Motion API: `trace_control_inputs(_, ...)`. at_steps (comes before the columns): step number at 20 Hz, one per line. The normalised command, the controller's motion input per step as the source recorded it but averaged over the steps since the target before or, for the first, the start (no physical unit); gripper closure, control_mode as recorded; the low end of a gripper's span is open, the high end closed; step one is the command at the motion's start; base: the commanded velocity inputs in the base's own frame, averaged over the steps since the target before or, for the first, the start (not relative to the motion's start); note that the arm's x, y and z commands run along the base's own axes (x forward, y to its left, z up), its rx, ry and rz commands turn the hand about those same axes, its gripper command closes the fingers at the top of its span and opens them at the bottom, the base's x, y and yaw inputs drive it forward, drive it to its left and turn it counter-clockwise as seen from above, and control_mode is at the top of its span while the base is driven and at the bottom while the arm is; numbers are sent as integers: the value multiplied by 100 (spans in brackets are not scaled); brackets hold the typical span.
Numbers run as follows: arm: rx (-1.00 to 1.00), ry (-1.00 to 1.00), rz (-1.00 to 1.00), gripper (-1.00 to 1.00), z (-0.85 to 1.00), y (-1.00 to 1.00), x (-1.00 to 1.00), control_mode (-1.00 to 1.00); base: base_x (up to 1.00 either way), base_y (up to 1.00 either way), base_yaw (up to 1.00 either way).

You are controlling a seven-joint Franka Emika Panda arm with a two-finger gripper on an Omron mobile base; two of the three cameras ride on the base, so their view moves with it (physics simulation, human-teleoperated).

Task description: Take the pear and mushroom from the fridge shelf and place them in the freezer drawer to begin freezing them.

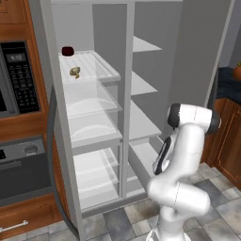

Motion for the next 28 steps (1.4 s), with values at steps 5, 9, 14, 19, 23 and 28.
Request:
trace_control_inputs(5, -3, -7, -9, -100, 100, 41, 0, -100, 0, 0, 0)
trace_control_inputs(9, -5, -12, -7, -100, 100, 40, -6, -100, 0, 0, 0)
trace_control_inputs(14, -1, -17, -3, -100, 100, 23, -29, -100, 0, 0, 0)
trace_control_inputs(19, 0, -14, -4, -100, 91, 20, -23, -100, 0, 0, 0)
trace_control_inputs(23, 0, -5, 0, -100, 7, 0, -3, -100, 0, 0, 0)
trace_control_inputs(28, 0, 0, 0, -100, 0, 0, 0, -100, 0, 0, 0)
